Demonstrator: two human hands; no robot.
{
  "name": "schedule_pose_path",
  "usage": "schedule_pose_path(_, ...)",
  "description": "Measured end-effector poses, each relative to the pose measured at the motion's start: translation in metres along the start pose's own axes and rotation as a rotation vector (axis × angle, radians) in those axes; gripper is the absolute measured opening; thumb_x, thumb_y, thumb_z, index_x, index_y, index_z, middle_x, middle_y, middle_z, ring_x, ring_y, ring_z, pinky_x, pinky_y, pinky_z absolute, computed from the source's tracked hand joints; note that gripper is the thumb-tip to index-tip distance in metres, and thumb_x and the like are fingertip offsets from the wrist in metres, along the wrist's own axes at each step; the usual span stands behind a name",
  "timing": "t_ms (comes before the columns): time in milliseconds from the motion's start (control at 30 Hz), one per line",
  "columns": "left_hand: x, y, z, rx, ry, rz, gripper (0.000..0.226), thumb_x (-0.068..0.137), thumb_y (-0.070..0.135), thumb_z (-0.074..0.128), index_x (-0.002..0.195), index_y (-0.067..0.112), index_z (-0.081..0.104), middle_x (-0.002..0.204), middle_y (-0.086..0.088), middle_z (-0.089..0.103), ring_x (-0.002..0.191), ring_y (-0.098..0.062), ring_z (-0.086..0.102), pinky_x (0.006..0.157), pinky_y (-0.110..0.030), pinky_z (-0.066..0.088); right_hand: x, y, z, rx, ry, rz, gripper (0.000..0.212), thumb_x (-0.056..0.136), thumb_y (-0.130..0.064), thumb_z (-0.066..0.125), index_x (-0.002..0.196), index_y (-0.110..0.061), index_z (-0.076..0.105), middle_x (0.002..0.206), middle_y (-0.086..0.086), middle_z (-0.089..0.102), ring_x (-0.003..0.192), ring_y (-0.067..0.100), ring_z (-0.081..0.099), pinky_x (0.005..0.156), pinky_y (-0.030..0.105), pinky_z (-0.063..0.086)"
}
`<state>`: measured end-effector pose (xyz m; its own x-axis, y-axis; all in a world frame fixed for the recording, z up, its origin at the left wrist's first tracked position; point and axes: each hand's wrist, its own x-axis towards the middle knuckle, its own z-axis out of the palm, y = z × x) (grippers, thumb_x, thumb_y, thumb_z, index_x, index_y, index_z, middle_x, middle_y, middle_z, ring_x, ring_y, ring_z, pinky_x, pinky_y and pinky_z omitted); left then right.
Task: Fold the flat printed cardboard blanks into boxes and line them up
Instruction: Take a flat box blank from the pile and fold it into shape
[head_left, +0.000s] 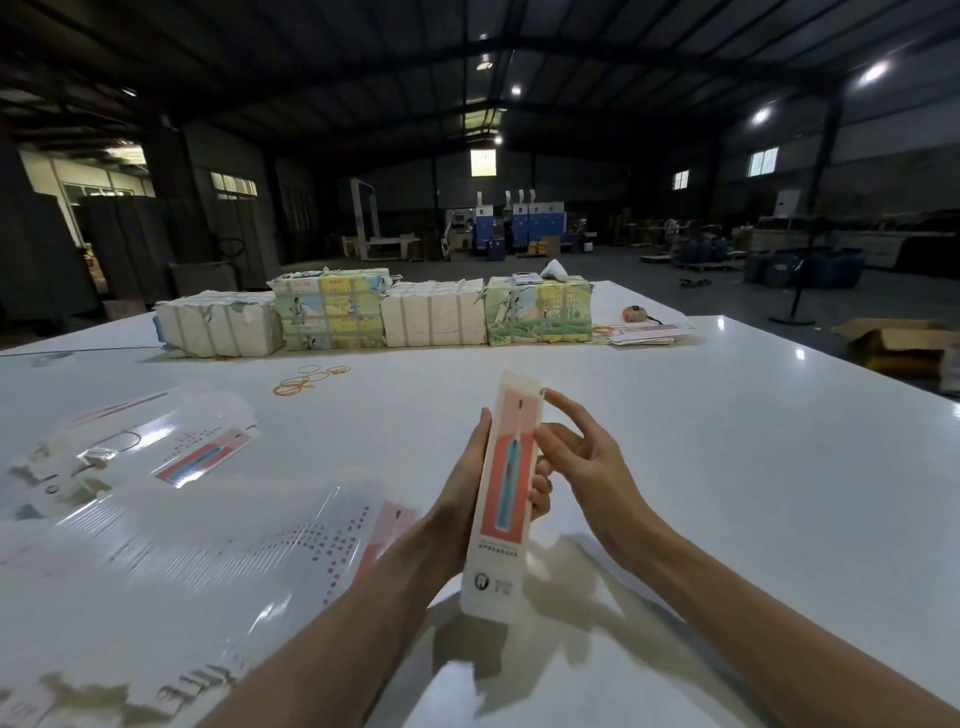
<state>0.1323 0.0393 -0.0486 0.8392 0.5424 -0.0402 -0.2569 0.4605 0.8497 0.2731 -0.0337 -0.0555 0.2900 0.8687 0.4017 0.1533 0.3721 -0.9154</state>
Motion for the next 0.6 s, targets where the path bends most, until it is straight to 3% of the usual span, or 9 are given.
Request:
schedule_pose_path(100, -0.002, -0.004, 0.006, 0.168, 0.130, 0.103, 0.065, 0.095, 0.072, 0.043, 0.126, 0.018, 0.062, 0.102, -0.013, 0.077, 0.084, -0.028, 0.078, 0.070, -0.036, 0.063, -0.001, -0.004, -0.004, 0.006, 0.000, -0.019, 0.051, 0.102, -0.042, 0.065, 0.148, -0.047, 0.044, 0.123, -0.008, 0.076, 0.113, 0.021, 0.073, 0.092, 0.039, 0.062)
schedule_pose_path(233, 0.001, -0.010, 0.008, 0.448, 0.328, 0.389, 0.042, 0.106, 0.054, 0.045, 0.145, 0.051, 0.029, 0.130, -0.006, 0.069, 0.102, -0.027, 0.078, 0.078, -0.042, 0.066, 0.000, -0.008, -0.011, -0.052, 0.024, -0.039, 0.062, 0.092, -0.047, 0.067, 0.149, -0.046, 0.042, 0.113, -0.005, 0.078, 0.107, 0.021, 0.075, 0.084, 0.031, 0.064)
schedule_pose_path(300, 0.001, -0.012, 0.007, 0.571, 0.310, 0.508, 0.040, 0.108, 0.055, 0.043, 0.144, 0.067, 0.029, 0.147, 0.004, 0.059, 0.115, -0.025, 0.073, 0.090, -0.050, 0.063, 0.001, -0.008, -0.013, -0.071, 0.015, -0.051, 0.059, 0.092, -0.047, 0.067, 0.147, -0.043, 0.047, 0.108, -0.004, 0.079, 0.104, 0.021, 0.075, 0.078, 0.026, 0.063)
schedule_pose_path(367, -0.001, -0.013, 0.008, 0.578, 0.270, 0.550, 0.039, 0.107, 0.053, 0.043, 0.137, 0.077, 0.035, 0.153, 0.012, 0.053, 0.120, -0.024, 0.071, 0.092, -0.051, 0.062, 0.001, -0.011, -0.014, -0.089, 0.007, -0.053, 0.058, 0.091, -0.046, 0.066, 0.147, -0.043, 0.049, 0.106, -0.005, 0.080, 0.103, 0.020, 0.075, 0.074, 0.022, 0.060)
schedule_pose_path(500, -0.001, -0.014, 0.014, 0.469, 0.158, 0.497, 0.045, 0.110, 0.049, 0.041, 0.147, 0.072, 0.029, 0.155, 0.012, 0.050, 0.123, -0.025, 0.069, 0.089, -0.054, 0.063, 0.002, -0.018, -0.017, -0.119, 0.005, -0.059, 0.061, 0.090, -0.048, 0.065, 0.149, -0.044, 0.049, 0.105, -0.008, 0.079, 0.105, 0.015, 0.073, 0.076, 0.020, 0.060)
schedule_pose_path(600, -0.002, -0.017, 0.019, 0.504, 0.091, 0.434, 0.076, 0.097, 0.048, 0.070, 0.146, 0.076, 0.017, 0.146, 0.021, 0.051, 0.120, -0.024, 0.071, 0.084, -0.044, 0.064, 0.002, -0.019, -0.018, -0.122, 0.013, -0.064, 0.061, 0.089, -0.050, 0.063, 0.149, -0.043, 0.051, 0.102, -0.009, 0.078, 0.103, 0.016, 0.075, 0.080, 0.025, 0.062)
